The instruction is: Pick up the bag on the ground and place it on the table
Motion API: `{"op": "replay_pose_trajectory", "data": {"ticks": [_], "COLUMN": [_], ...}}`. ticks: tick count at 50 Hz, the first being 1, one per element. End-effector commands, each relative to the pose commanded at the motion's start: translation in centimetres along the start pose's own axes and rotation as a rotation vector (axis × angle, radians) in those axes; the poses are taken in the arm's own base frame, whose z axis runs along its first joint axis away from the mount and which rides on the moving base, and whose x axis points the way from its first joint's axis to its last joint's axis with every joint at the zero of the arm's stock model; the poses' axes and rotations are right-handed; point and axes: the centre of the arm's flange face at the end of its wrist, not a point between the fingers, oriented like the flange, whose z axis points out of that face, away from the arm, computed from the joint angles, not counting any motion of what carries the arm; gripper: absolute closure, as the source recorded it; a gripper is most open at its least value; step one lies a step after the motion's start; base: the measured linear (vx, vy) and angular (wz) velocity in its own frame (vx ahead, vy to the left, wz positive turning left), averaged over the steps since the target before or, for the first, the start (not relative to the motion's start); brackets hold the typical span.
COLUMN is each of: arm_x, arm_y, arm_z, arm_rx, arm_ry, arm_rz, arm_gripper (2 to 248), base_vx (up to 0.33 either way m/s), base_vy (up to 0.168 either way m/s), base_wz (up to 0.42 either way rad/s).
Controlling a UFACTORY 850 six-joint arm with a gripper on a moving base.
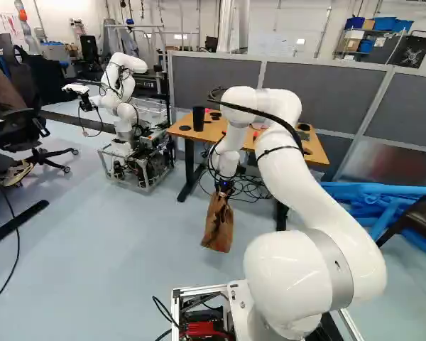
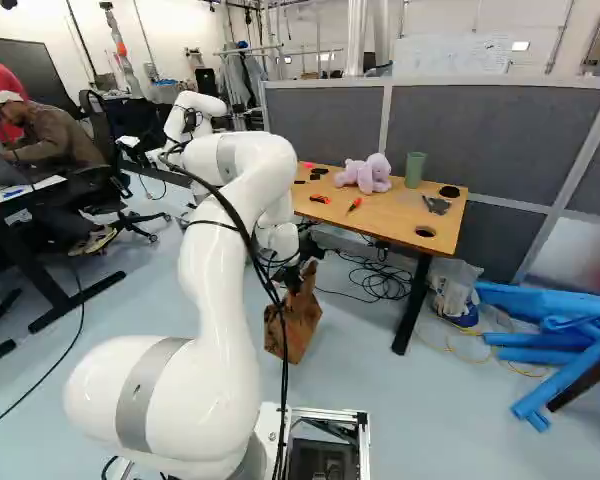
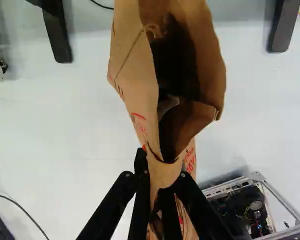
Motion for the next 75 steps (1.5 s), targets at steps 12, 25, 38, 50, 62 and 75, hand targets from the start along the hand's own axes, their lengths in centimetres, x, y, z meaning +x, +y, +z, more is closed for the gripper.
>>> {"op": "replay_pose_trajectory", "data": {"ticks": [12,25,38,50,62,75], "arm_x": [0.4,0.9,1.3,1.7,2.2,2.6], "arm_y": [-0.3,-0.6,-0.9,-1.2,-1.5,-1.9], "arm_z": [-1.8,-3.6,-5.5,-7.3,-9.1,-11.1], "arm_rx": [0.001,-0.002,-0.012,-0.022,-0.020,-0.017], "arm_ry": [0.005,0.001,-0.022,-0.045,-0.045,-0.045], "arm_rz": [-0.042,-0.088,-0.126,-0.149,-0.152,-0.153], "arm_gripper": [225,225,225,225,225,225], "base_vx": [0.000,0.000,0.000,0.000,0.000,0.000], "base_vy": [0.000,0.000,0.000,0.000,0.000,0.000], "base_wz": [0.000,0.000,0.000,0.000,0.000,0.000]}}
